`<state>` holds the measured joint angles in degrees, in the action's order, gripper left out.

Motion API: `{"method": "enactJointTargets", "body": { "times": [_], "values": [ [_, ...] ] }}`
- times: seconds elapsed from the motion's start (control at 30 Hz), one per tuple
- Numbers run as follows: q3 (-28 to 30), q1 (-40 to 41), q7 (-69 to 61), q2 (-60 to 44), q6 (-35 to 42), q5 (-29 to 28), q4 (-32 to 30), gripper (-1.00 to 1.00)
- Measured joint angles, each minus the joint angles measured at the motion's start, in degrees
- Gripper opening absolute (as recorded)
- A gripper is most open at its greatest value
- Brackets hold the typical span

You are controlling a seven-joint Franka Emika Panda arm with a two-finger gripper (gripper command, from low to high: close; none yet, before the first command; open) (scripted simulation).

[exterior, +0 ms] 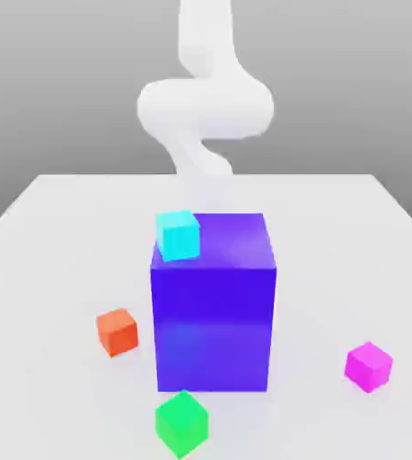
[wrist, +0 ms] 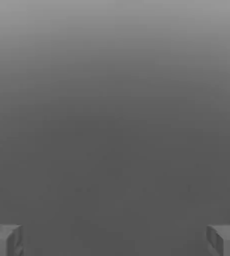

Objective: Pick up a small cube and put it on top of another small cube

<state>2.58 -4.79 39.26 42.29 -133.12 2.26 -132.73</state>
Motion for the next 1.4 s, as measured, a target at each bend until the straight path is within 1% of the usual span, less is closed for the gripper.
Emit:
{"method": "enactJointTargets", "body": {
  "times": [0.23,0.43,0.67,0.87,1.0,1.13,1.23,1.37,1.4],
  "values": [
    [6.2,-12.6,-19.1,-10.3,-3.6,7.1,-2.7,0.00],
    [9.6,-21.5,-35.3,-19.1,-6.5,13.2,-4.8,0.00],
    [10.3,-28.9,-53.7,-29.4,-9.8,19.7,-7.3,0.00],
    [8.5,-33.3,-67.4,-37.4,-13.2,22.4,-9.6,0.00],
    [7.3,-36.0,-74.9,-42.2,-16.2,21.9,-11.4,0.00],
    [6.4,-38.0,-80.6,-46.2,-19.5,18.9,-13.4,0.00],
    [6.1,-39.1,-83.4,-48.7,-22.3,14.6,-14.9,0.00],
    [7.2,-41.3,-84.7,-51.3,-25.8,5.4,-17.1,0.00],
    [7.4,-41.7,-84.9,-52.2,-26.7,4.3,-17.2,0.00]
  ]
}}
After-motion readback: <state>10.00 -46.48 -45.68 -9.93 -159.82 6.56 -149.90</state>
